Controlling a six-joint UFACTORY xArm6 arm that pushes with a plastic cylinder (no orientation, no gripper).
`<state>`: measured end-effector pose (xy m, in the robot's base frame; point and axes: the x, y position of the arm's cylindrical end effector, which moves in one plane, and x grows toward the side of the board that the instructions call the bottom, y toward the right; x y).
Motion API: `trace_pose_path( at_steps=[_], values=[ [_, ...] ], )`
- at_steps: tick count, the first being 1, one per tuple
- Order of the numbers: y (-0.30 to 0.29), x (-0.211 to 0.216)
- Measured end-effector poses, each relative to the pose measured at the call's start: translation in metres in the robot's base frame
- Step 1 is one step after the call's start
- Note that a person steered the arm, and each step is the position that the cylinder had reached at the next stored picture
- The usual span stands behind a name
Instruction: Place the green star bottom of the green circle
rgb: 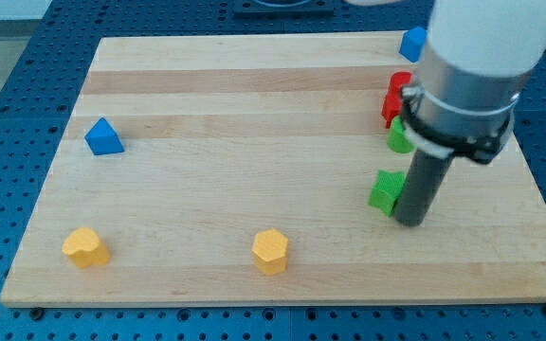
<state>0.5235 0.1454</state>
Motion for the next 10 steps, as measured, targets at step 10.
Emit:
trace_pose_path(
  at_steps=[10],
  values=[
    [-0.019,-0.035]
  ],
)
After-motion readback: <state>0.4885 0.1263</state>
